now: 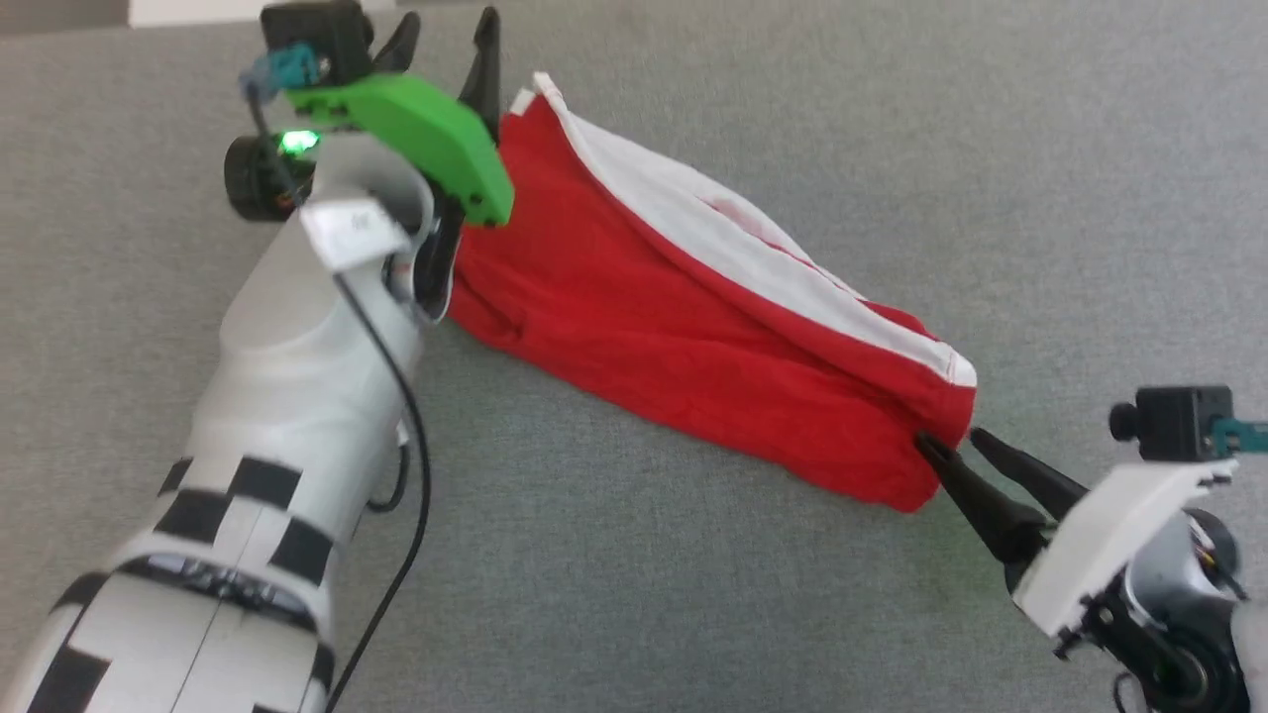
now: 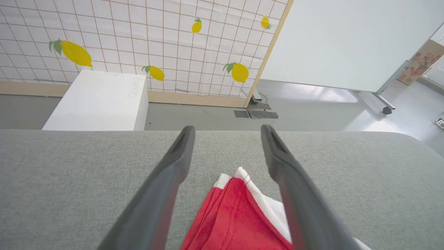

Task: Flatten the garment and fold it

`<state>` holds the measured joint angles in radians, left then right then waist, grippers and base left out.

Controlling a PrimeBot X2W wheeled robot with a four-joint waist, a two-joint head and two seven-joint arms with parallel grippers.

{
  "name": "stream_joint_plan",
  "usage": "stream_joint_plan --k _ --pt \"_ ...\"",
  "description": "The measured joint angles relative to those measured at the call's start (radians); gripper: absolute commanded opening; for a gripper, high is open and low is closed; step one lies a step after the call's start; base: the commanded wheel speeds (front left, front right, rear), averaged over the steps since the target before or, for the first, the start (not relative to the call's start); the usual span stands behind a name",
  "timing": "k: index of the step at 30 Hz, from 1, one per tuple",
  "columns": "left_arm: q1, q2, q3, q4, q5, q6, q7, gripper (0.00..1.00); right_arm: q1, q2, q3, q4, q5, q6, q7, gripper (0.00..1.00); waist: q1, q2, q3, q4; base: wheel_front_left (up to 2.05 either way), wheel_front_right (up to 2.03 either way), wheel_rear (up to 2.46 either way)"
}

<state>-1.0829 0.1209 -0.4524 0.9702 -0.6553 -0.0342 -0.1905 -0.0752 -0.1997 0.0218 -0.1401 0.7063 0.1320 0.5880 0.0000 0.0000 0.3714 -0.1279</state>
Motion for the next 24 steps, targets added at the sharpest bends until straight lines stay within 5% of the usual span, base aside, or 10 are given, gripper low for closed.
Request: stream_joint_plan --k 7,13,24 --pt "0.199 0.093 0.019 -0.201 0.034 0.053 -0.062 1.0 0.103 0.032 -0.032 -0.095 -0.224 0.0 -0.009 1.0 -0.0001 0.0 -0.067 0.021 0.0 0.0 0.0" --pt "0.47 0.175 0.099 -0.542 0.112 0.132 -0.063 1.0 0.161 0.098 -0.019 -0.128 -0.46 0.0 0.02 1.0 -0.0001 0.0 -0.111 0.037 0.0 0.0 0.0" --pt "0.786 0.198 0.189 -0.856 0.191 0.182 -0.067 1.0 0.096 0.146 -0.025 -0.061 -0.598 0.0 0.075 1.0 -0.0001 0.0 -0.104 0.05 0.0 0.0 0.0"
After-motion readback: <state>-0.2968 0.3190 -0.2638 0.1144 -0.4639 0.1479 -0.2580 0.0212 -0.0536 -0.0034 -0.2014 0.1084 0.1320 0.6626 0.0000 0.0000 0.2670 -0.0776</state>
